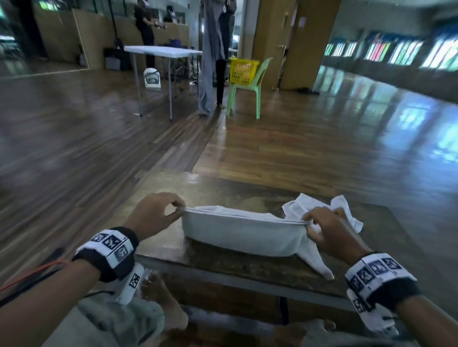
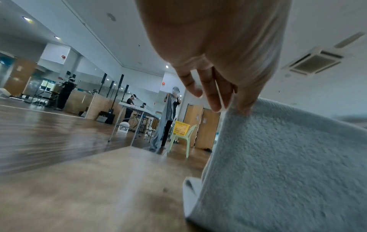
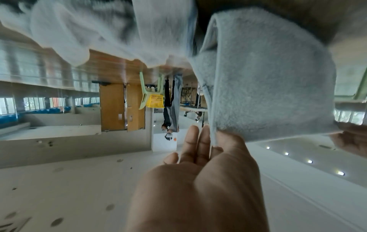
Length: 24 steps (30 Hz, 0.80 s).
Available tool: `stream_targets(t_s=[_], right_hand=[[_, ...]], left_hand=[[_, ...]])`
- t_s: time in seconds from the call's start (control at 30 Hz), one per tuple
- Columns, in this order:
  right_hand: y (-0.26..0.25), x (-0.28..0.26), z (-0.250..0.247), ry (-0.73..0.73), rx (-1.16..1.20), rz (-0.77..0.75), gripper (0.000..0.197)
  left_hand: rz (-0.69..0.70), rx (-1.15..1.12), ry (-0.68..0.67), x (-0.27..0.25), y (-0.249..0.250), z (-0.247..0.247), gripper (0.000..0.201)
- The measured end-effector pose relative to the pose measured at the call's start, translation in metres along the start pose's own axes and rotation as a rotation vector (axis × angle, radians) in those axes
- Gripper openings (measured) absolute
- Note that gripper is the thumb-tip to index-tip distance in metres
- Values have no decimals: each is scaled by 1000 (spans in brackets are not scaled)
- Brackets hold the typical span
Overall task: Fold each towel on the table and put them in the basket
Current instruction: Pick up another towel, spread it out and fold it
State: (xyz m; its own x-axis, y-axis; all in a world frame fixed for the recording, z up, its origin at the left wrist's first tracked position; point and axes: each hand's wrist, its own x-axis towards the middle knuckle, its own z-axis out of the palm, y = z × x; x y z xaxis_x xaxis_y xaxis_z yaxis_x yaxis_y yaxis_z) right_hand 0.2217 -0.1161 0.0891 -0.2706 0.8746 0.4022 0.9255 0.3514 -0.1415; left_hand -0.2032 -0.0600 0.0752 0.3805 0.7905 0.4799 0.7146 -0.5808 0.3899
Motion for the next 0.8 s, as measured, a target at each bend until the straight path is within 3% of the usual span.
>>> stream_targets(t_s=[0.07,0.13,0.27,0.37,0.47,0.6,0.8], right_hand=[[1,11,-23,92,21,-21,12],[0,23,-46,168,47,-44,12],[-7,40,-90,232,209,2,4],[-14,44,-120,243,311,33,14],[-16,50,-138,275,401,31,5],[-10,65,-128,219,488,74,12],[6,78,-60,63,421,215,19]], left_hand=[[11,-26,50,15,10,-16,27],[-12,-66,86,31,21,-33,6],[-38,-91,151,58,38,-69,27],[-26,-145,140,69,51,-97,13],[-44,-224,100,74,60,-122,10],[-73,-277,13,81,54,-129,8],[-116,-140,-47,82,18,-79,17]])
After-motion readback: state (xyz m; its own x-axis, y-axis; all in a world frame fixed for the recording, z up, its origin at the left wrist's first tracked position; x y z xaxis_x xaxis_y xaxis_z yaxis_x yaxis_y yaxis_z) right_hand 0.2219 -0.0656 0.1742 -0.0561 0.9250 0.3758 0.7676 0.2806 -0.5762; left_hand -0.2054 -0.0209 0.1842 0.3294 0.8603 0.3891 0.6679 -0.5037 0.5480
